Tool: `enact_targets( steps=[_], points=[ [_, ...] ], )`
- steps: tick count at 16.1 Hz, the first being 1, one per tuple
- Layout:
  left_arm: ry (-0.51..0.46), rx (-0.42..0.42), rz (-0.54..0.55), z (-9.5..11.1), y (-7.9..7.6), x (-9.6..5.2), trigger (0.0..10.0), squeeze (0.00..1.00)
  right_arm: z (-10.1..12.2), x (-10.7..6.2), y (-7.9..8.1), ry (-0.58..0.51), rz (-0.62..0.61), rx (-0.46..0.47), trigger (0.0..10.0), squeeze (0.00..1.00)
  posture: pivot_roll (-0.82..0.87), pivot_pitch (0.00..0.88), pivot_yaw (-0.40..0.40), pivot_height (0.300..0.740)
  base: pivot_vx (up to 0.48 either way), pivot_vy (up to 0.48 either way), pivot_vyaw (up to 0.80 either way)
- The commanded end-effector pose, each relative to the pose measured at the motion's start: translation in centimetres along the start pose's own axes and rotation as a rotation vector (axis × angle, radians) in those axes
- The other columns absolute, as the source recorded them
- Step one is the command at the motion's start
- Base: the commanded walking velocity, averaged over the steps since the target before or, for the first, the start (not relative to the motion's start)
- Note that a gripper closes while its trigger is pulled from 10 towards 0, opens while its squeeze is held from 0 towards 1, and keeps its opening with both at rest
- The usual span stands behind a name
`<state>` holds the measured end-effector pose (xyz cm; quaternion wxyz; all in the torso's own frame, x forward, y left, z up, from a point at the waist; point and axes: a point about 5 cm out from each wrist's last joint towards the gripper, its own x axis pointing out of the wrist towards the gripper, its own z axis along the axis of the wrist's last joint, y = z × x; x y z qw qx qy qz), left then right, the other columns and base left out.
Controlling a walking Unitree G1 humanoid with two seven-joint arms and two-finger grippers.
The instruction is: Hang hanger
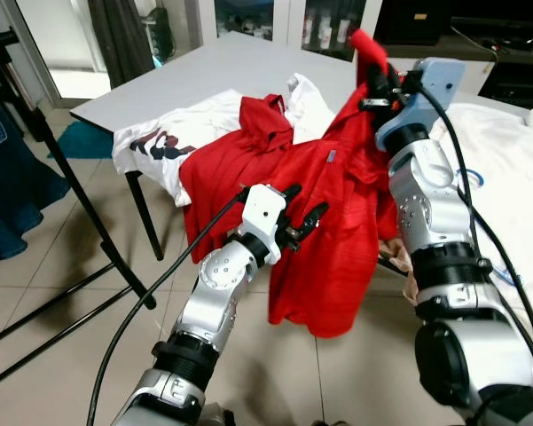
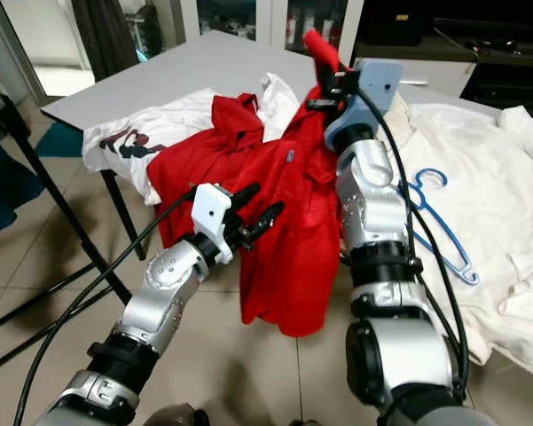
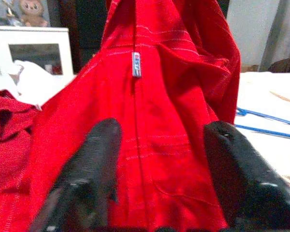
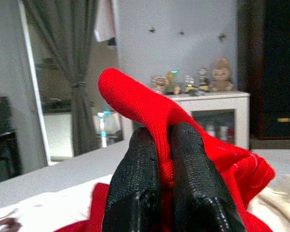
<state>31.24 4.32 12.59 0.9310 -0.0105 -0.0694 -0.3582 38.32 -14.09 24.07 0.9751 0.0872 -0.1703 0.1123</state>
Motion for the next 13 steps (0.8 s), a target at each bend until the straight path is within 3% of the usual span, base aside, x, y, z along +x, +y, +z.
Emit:
enact_targets(
  steps=[1, 5, 6, 8, 13],
  points=[
    [-0.001, 0.011, 0.018, 0.0, 0.4, 0.0, 10.0, 1.00, 1.0, -0.2, 0.4, -0.038, 0.039, 0.016, 0.0, 0.00, 0.09, 0.000, 0.006, 0.740, 0.000, 0.000, 0.00],
    [0.054, 0.018, 0.017, -0.3, 0.9, 0.2, 10.0, 1.00, 1.7, -0.9, 1.0, -0.064, 0.110, 0.044, 0.0, 0.00, 0.09, 0.000, 0.009, 0.740, 0.000, 0.000, 0.00],
    [0.076, 0.009, 0.024, -0.5, 1.0, 0.5, 10.0, 0.00, 2.2, -1.1, 1.4, -0.080, 0.139, 0.062, 0.0, 0.00, 0.09, 0.000, 0.010, 0.740, 0.000, 0.000, 0.00],
    [0.090, 0.002, 0.020, -0.6, 1.0, 0.6, 10.0, 0.00, 2.6, -1.2, 1.8, -0.091, 0.165, 0.103, 0.0, 0.00, 0.09, 0.000, 0.010, 0.740, 0.000, 0.000, 0.00],
    [0.125, -0.007, -0.012, -0.9, 0.7, 1.1, 10.0, 0.00, 3.7, -2.1, 4.5, -0.087, 0.347, 0.155, 0.0, 0.00, 0.09, 0.000, 0.009, 0.740, 0.000, 0.000, 0.00]
  ],
)
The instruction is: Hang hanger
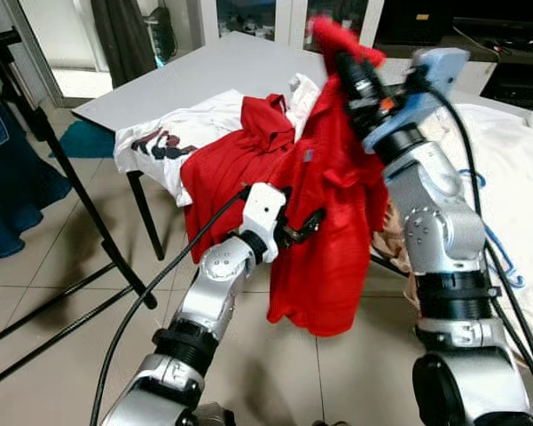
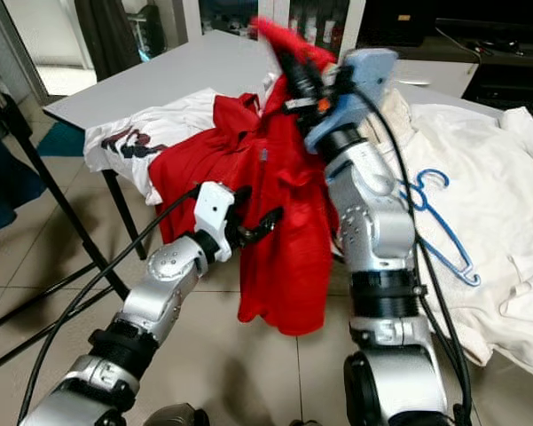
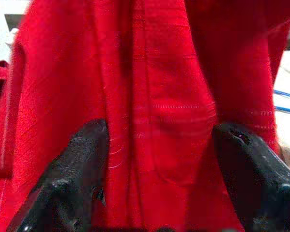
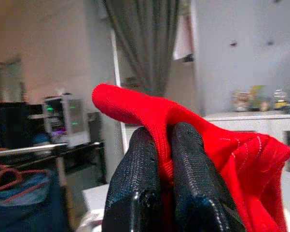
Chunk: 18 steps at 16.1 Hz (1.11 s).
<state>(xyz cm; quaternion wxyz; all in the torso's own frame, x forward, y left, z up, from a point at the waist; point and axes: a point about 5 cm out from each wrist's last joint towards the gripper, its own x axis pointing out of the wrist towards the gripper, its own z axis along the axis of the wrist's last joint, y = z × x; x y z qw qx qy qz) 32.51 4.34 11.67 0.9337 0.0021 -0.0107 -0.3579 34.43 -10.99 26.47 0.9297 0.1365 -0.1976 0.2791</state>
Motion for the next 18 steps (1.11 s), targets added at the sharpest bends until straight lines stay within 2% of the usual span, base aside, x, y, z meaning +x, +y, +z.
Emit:
enact_targets(
  steps=[1, 6, 10, 11, 12, 14, 18],
  points=[
    [0.016, 0.011, 0.001, 0.1, 0.0, 0.4, 10.0, 0.00, 0.8, 0.2, 0.9, -0.026, 0.058, 0.012, 0.0, 0.00, 0.09, 0.000, 0.008, 0.740, 0.000, 0.000, 0.00],
    [0.081, -0.001, 0.070, -0.5, 0.9, 0.6, 10.0, 0.00, 1.5, 0.0, 1.7, -0.030, 0.105, 0.072, 0.0, 0.00, 0.09, 0.000, 0.008, 0.740, 0.000, 0.000, 0.00],
    [0.068, -0.002, 0.075, -0.3, 0.8, 1.0, 10.0, 0.00, 1.7, -0.1, 1.8, -0.023, 0.119, 0.095, 0.0, 0.00, 0.09, 0.000, 0.008, 0.740, 0.000, 0.000, 0.00],
    [0.059, -0.005, 0.076, -0.1, 0.8, 1.0, 3.7, 0.00, 1.7, -0.1, 1.8, -0.021, 0.118, 0.099, 0.0, 0.00, 0.09, 0.000, 0.007, 0.740, 0.000, 0.000, 0.00],
    [0.048, -0.010, 0.071, 0.0, 0.7, 1.0, 0.0, 0.00, 1.6, -0.2, 1.8, -0.019, 0.120, 0.110, 0.0, 0.00, 0.09, 0.000, 0.007, 0.740, 0.000, 0.000, 0.00],
    [0.036, 0.001, 0.055, 0.1, 0.6, 0.9, 0.0, 0.00, 2.3, -0.2, 2.5, -0.033, 0.166, 0.144, 0.0, 0.00, 0.09, 0.000, 0.007, 0.740, 0.000, 0.000, 0.00],
    [0.012, 0.002, 0.052, 0.3, 0.6, 0.9, 0.0, 0.00, 1.8, -0.3, 2.3, -0.011, 0.160, 0.154, 0.0, 0.00, 0.09, 0.000, 0.008, 0.740, 0.000, 0.000, 0.00]
  ],
)
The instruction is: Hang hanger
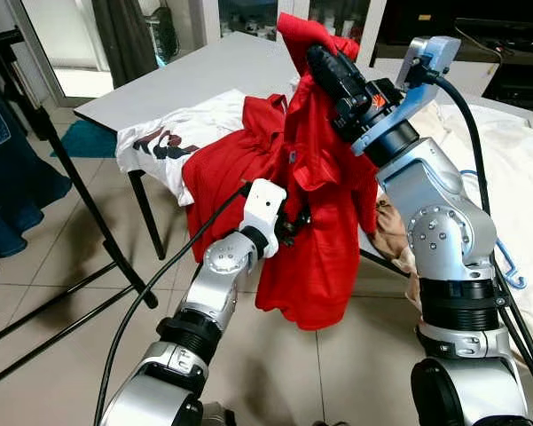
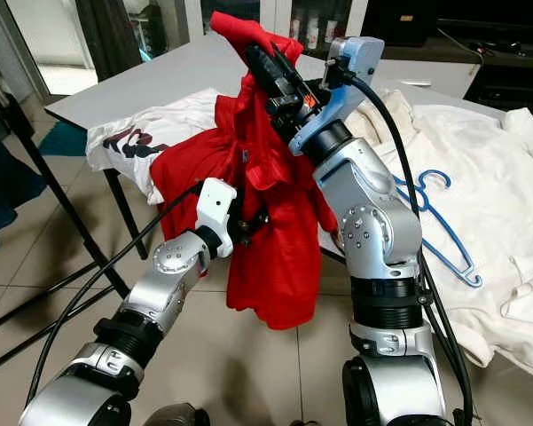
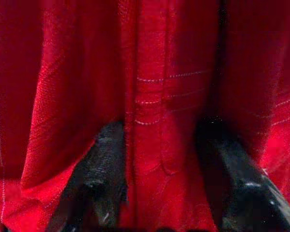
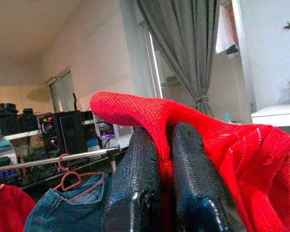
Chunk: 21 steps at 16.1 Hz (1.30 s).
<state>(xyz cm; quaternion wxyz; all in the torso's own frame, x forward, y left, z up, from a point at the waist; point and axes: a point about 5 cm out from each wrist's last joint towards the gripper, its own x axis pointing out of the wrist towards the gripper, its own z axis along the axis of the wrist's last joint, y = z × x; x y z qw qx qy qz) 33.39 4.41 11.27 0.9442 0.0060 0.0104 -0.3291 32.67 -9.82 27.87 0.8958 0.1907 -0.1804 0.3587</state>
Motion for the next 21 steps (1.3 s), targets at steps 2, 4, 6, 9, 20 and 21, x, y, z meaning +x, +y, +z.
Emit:
enact_targets(
  steps=[2, 4, 6, 9, 20, 21],
  points=[
    [-0.045, 0.000, 0.000, 0.9, 0.1, 0.2, 0.0, 0.00, 0.1, -0.2, 0.1, 0.003, 0.009, 0.003, 0.0, 0.00, 0.09, 0.000, 0.008, 0.740, 0.000, 0.000, 0.00],
    [-0.057, -0.007, 0.010, 1.0, 0.3, 0.2, 0.0, 0.00, -0.3, -0.2, -0.4, 0.022, -0.019, 0.004, 0.0, 0.00, 0.09, 0.000, 0.007, 0.740, 0.000, 0.000, 0.00],
    [-0.063, -0.006, 0.032, 1.0, 0.5, 0.2, 0.0, 0.00, -0.8, -0.4, -1.0, 0.045, -0.054, 0.004, 7.4, 0.00, 0.09, 0.000, 0.005, 0.740, 0.000, 0.000, 0.00],
    [-0.068, -0.009, 0.042, 1.0, 0.6, 0.2, 0.0, 0.00, -0.9, -0.6, -1.3, 0.055, -0.073, 0.005, 10.0, 0.00, 0.09, 0.000, 0.005, 0.740, 0.000, 0.000, 0.00],
    [-0.095, -0.036, 0.062, 1.1, 0.8, 0.1, 0.0, 0.00, -1.7, -0.9, -3.3, 0.093, -0.199, -0.005, 10.0, 0.00, 0.08, 0.000, 0.002, 0.740, 0.000, 0.000, 0.00],
    [-0.095, -0.037, 0.063, 1.1, 0.9, 0.1, 0.0, 0.00, -1.9, -1.0, -3.7, 0.097, -0.226, 0.008, 10.0, 0.00, 0.08, 0.000, 0.002, 0.740, 0.000, 0.000, 0.00]
  ],
)
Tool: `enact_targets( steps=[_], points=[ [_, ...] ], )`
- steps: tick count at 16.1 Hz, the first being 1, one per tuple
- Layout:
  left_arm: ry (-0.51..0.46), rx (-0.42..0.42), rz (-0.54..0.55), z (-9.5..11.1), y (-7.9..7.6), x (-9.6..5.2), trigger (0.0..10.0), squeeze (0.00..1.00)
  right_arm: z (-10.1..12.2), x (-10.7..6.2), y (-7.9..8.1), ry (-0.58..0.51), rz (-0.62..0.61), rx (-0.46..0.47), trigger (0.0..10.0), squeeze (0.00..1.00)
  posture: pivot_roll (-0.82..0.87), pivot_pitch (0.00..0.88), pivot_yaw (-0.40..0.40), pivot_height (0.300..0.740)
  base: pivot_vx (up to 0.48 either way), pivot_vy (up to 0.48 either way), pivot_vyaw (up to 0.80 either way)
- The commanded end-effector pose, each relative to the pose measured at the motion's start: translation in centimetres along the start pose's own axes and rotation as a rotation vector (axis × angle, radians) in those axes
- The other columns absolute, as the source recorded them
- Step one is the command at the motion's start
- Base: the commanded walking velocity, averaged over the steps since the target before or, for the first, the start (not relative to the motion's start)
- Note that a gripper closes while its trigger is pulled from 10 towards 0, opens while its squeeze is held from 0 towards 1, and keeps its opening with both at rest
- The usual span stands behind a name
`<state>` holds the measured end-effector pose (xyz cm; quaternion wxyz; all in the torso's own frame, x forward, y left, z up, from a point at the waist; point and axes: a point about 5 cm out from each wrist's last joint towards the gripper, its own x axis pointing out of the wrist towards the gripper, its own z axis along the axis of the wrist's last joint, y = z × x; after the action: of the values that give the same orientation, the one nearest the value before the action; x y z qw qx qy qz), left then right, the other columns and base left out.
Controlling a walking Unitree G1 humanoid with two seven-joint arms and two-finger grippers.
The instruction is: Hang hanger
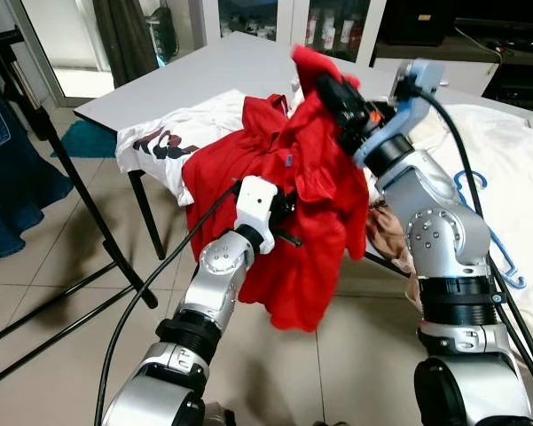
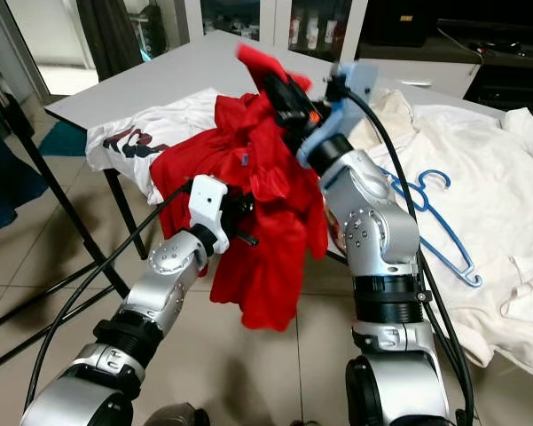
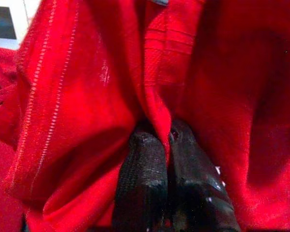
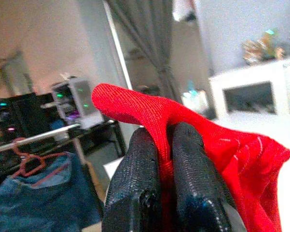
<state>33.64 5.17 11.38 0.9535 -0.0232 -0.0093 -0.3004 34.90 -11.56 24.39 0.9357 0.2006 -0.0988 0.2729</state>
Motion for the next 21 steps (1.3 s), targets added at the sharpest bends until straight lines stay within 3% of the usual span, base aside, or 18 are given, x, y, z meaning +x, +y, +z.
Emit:
enact_targets(
  steps=[1, 2, 7, 9, 11, 12, 13, 16, 17, 18, 21],
  points=[
    [-0.039, 0.005, 0.005, 1.0, 0.1, 0.5, 0.0, 0.00, 0.4, 0.1, -1.1, -0.013, -0.069, 0.027, 10.0, 0.00, 0.08, 0.000, 0.003, 0.740, 0.000, 0.000, 0.00],
    [-0.040, 0.004, 0.009, 1.0, 0.2, 0.4, 0.0, 0.00, -0.1, -0.2, -2.7, 0.001, -0.152, 0.115, 10.0, 0.00, 0.08, 0.000, 0.004, 0.740, 0.000, 0.000, 0.00],
    [-0.041, -0.001, 0.016, 0.9, 0.3, 0.4, 0.0, 0.00, -1.1, -1.0, -5.8, 0.016, -0.323, 0.298, 10.0, 0.00, 0.09, 0.000, 0.007, 0.740, 0.000, 0.000, 0.00],
    [-0.041, -0.001, 0.015, 1.0, 0.3, 0.4, 0.0, 0.00, -1.7, -1.2, -6.6, 0.038, -0.369, 0.346, 10.0, 0.00, 0.09, 0.000, 0.010, 0.740, 0.000, 0.000, 0.00],
    [-0.041, 0.002, 0.017, 1.0, 0.4, 0.4, 0.0, 0.00, -1.8, -1.1, -5.9, 0.053, -0.299, 0.347, 10.0, 0.00, 0.09, 0.000, 0.011, 0.740, 0.000, 0.000, 0.00],
    [-0.041, 0.003, 0.020, 1.0, 0.4, 0.4, 0.0, 0.00, -1.9, -0.9, -4.7, 0.074, -0.215, 0.321, 10.0, 1.00, 0.08, 0.000, 0.011, 0.740, 0.000, 0.000, 0.00],
    [-0.041, 0.003, 0.020, 1.0, 0.4, 0.4, 0.0, 0.00, -2.0, -0.8, -4.4, 0.085, -0.200, 0.302, 10.0, 1.00, 0.08, 0.000, 0.011, 0.740, 0.000, 0.000, 0.00],
    [-0.042, 0.003, 0.022, 1.0, 0.4, 0.5, 0.0, 0.00, -1.9, -0.7, -4.4, 0.097, -0.192, 0.263, 10.0, 1.00, 0.09, 0.000, 0.009, 0.740, 0.000, 0.000, 0.00],
    [-0.042, 0.003, 0.023, 1.0, 0.4, 0.5, 0.0, 0.00, -1.5, -0.7, -4.4, 0.075, -0.175, 0.283, 10.0, 0.33, 0.09, 0.000, 0.007, 0.740, 0.000, 0.000, 0.00],
    [-0.042, 0.002, 0.025, 1.0, 0.4, 0.5, 0.0, 0.00, -0.8, -0.9, -4.5, 0.039, -0.166, 0.302, 10.0, 0.00, 0.08, 0.000, 0.006, 0.740, 0.000, 0.000, 0.00],
    [-0.042, -0.002, 0.037, 0.9, 0.4, 0.4, 0.0, 0.00, -0.4, -1.3, -5.3, 0.019, -0.211, 0.302, 10.0, 0.00, 0.08, 0.000, 0.004, 0.740, 0.000, 0.000, 0.00]
  ],
)
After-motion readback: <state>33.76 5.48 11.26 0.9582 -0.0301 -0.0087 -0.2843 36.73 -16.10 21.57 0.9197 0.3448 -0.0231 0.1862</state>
